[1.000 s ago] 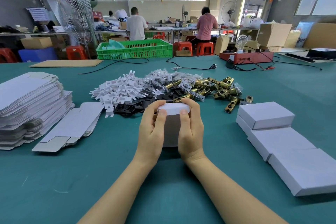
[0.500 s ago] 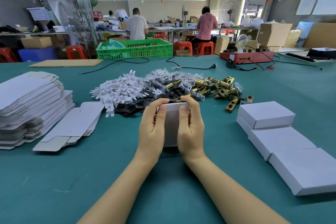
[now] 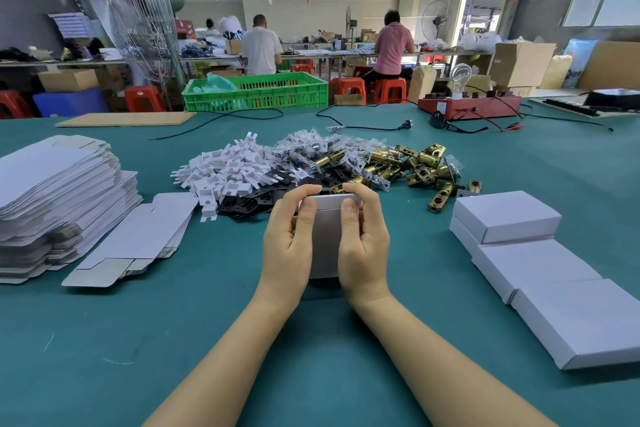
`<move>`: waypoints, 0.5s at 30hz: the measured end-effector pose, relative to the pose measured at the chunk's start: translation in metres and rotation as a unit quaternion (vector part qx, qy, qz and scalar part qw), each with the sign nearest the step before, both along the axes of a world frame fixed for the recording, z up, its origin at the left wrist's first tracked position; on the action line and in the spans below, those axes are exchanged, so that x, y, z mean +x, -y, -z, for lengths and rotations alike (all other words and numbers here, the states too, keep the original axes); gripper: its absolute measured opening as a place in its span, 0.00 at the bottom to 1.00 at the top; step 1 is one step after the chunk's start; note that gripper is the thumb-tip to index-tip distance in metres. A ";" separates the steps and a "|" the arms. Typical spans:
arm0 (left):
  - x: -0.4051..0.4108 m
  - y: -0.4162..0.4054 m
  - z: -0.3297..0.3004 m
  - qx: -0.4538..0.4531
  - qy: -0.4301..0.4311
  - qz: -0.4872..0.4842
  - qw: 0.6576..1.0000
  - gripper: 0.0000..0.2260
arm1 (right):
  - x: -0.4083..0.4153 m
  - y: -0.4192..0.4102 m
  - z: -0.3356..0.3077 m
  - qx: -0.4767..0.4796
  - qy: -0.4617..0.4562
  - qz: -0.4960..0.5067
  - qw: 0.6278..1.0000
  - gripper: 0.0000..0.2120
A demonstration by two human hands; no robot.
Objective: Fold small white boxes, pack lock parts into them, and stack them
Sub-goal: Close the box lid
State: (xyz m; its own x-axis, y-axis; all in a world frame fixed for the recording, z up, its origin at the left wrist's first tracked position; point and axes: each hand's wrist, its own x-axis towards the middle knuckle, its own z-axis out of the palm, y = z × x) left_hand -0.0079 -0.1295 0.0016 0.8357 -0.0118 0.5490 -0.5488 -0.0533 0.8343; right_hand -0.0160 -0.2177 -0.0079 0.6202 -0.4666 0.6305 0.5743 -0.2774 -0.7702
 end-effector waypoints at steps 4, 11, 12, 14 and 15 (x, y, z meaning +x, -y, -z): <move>0.000 -0.001 -0.003 0.008 0.005 0.000 1.000 0.10 | 0.000 0.001 0.000 -0.010 0.004 0.000 1.000 0.09; 0.003 -0.003 -0.001 0.025 0.026 0.008 0.999 0.10 | 0.001 0.002 0.001 -0.022 0.000 0.000 1.000 0.08; 0.003 -0.003 -0.001 0.018 0.024 0.014 0.999 0.10 | 0.001 0.003 0.001 -0.021 0.001 -0.001 1.000 0.08; 0.003 -0.004 -0.001 0.010 0.024 0.023 0.999 0.09 | 0.000 0.004 0.002 -0.017 0.001 -0.007 1.000 0.08; 0.003 -0.004 -0.001 0.008 0.024 0.027 0.999 0.09 | 0.000 0.005 0.002 -0.016 0.002 -0.011 1.000 0.09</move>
